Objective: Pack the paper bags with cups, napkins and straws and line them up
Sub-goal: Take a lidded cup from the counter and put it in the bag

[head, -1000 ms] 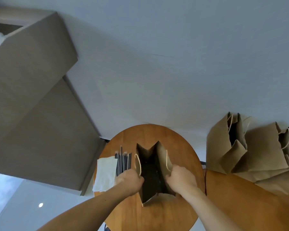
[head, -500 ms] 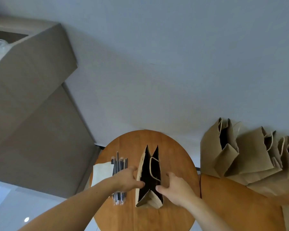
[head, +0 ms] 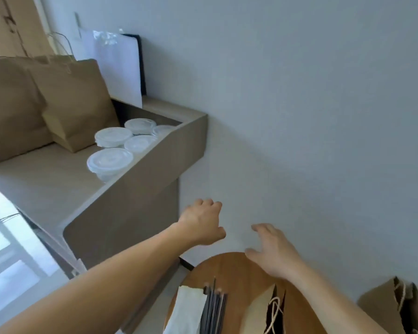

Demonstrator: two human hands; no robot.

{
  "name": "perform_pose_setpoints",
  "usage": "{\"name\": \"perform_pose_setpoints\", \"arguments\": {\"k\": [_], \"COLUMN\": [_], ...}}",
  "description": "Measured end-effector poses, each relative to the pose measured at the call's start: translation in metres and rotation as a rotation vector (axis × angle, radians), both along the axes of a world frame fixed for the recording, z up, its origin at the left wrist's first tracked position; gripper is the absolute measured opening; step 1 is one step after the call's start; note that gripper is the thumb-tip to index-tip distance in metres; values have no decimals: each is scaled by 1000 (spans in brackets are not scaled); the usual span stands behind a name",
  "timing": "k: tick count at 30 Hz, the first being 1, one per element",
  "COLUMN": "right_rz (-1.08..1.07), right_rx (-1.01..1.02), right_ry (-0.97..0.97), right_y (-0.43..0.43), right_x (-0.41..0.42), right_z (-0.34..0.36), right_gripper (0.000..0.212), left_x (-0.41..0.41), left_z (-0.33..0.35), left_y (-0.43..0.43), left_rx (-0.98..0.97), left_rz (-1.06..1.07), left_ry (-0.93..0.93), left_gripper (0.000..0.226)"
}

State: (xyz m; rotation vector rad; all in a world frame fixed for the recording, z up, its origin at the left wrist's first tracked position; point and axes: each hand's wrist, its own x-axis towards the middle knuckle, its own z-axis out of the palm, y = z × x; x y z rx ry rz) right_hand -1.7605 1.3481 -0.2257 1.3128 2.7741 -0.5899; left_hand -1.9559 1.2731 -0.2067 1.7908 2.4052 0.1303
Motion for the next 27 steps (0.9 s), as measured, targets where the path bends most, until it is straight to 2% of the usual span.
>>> {"name": "perform_pose_setpoints", "arguments": {"k": [8, 12, 18, 23, 27], "right_rz": [228, 385, 582, 589, 573], "right_rx": [266, 265, 149, 162, 186], "right_ry": [197, 312, 76, -123, -151], "right_y": [-2, -23, -60, -67, -67], "right_x": [-143, -218, -313, -346, -352], "right_z": [104, 138, 139, 132, 130], "right_gripper": [59, 64, 87, 105, 110], "left_x": [-108, -169, -229, -248, -255], "left_z": [111, 138, 120, 95, 90], "left_y": [-55, -103, -154, -171, -170], "left_rx": [290, 385, 280, 195, 189], "left_rz": [190, 356, 559, 579, 559], "left_ry": [37, 28, -23, -59, -71], "left_gripper": [64, 61, 68, 71, 72]}}
